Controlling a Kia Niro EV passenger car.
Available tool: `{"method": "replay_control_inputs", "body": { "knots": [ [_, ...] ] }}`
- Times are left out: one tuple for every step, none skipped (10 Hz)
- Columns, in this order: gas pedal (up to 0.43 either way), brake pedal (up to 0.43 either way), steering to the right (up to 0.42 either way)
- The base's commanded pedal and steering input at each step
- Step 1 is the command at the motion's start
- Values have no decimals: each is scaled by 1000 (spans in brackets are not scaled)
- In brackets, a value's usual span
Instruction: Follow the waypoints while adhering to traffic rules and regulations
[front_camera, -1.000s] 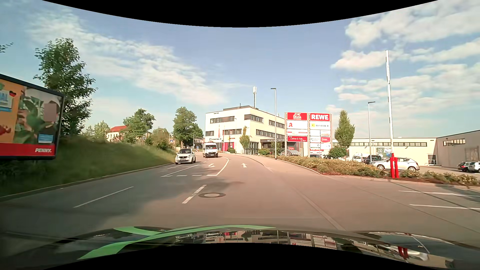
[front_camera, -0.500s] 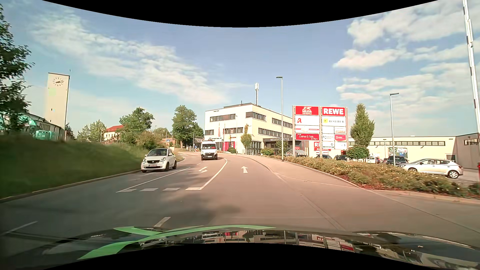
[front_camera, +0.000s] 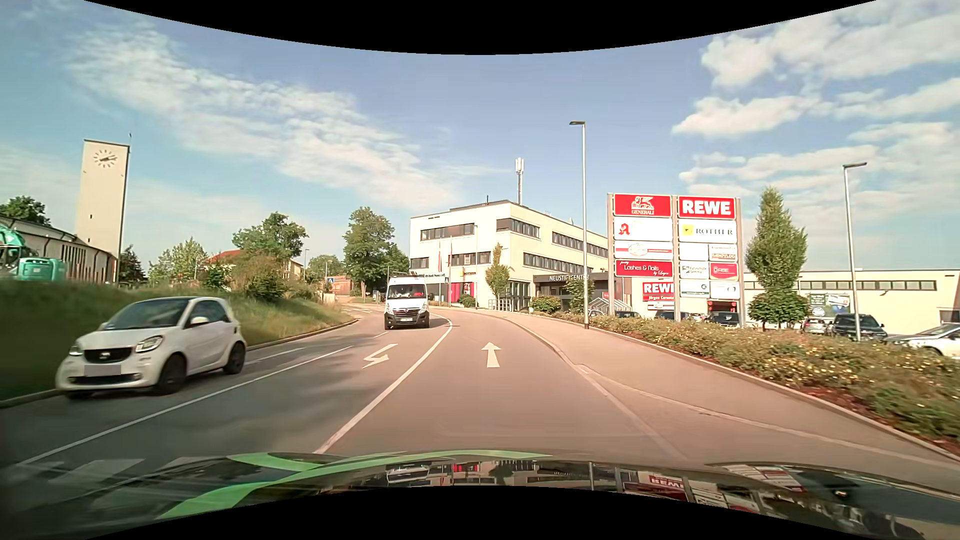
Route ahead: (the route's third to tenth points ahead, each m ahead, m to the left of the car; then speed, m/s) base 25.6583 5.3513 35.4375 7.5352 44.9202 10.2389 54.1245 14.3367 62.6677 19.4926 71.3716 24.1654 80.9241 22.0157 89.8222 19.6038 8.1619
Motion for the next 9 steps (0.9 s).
{"method": "replay_control_inputs", "body": {
  "knots": [
    [177, 0, -10],
    [177, 0, -9],
    [177, 0, -11],
    [177, 0, -12],
    [177, 0, -12],
    [177, 0, -12],
    [177, 0, -12],
    [177, 0, -13],
    [177, 0, -14]
  ]
}}
